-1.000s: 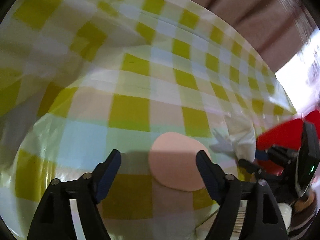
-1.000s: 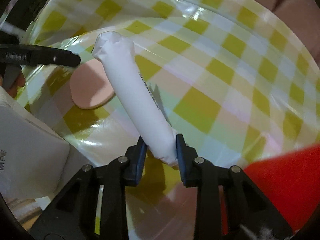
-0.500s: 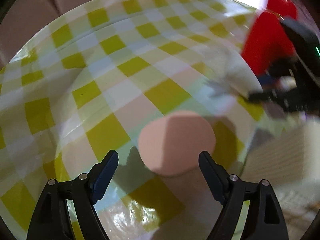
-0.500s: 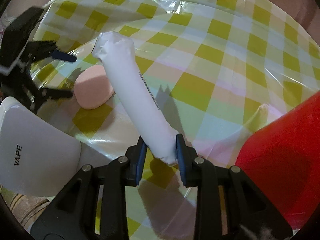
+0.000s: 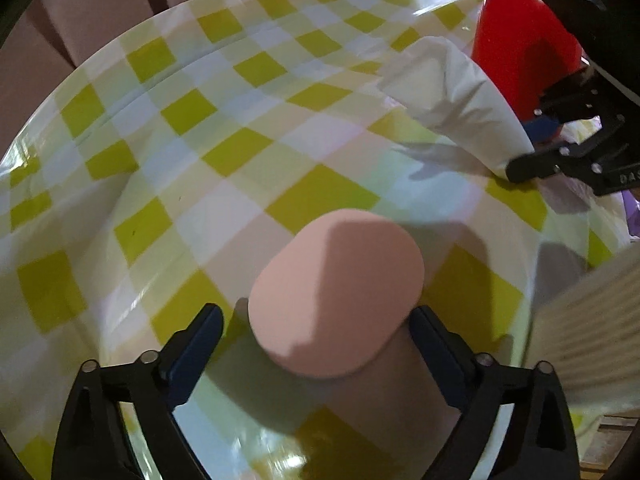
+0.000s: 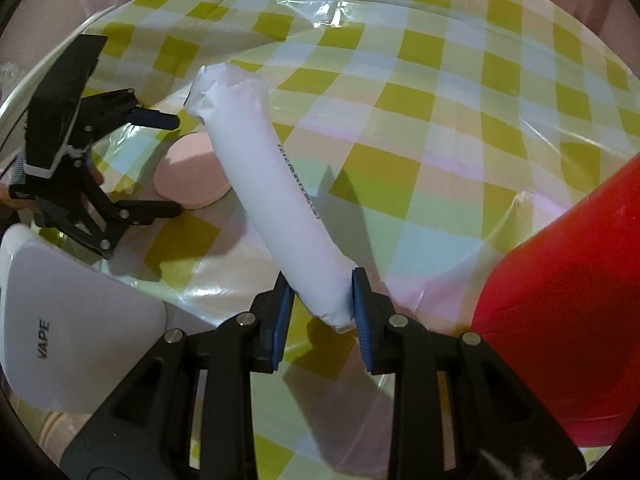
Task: Organize soft objects
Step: 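Close the left gripper on the pink oval sponge and lift it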
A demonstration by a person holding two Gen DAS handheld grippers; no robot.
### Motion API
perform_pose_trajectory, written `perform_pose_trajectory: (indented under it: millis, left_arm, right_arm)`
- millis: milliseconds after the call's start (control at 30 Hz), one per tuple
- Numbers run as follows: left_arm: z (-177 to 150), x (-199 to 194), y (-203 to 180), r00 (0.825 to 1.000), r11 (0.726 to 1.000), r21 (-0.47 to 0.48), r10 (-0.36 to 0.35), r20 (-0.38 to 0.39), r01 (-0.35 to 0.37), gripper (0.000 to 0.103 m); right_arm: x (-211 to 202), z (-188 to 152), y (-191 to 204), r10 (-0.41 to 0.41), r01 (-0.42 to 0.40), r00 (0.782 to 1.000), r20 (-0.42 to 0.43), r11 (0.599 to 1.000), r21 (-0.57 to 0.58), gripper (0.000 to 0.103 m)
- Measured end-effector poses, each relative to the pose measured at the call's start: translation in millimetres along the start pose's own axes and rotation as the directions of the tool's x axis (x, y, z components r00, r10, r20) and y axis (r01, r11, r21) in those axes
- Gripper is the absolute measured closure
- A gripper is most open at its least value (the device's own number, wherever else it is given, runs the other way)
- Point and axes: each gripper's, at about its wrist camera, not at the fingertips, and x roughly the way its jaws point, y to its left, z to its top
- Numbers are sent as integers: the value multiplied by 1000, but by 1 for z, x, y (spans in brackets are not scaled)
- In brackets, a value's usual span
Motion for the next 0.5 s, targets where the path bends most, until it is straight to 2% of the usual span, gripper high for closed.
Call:
perform_pose_trajectory:
  millis: [133, 267, 400, 500]
  left_arm:
    - [11, 11, 10, 999, 999, 29, -29, 29, 28, 0]
    - [19, 20, 17, 997, 998, 16, -66, 32, 65, 0]
    - [15, 24, 27, 992, 987, -93, -126, 14, 127, 4]
    - [10, 19, 24, 994, 987, -115, -111, 20, 112, 11]
  right_arm:
    - [2, 1, 1, -5, 5, 1000, 3, 1000, 2, 70]
    - [4, 1, 0, -6, 6, 1000, 10, 1000, 27, 70]
    - [4, 2, 0, -15, 14, 1000, 19, 999, 50, 70]
    - [1, 2, -1, -18, 17, 1000, 23, 998, 62, 70]
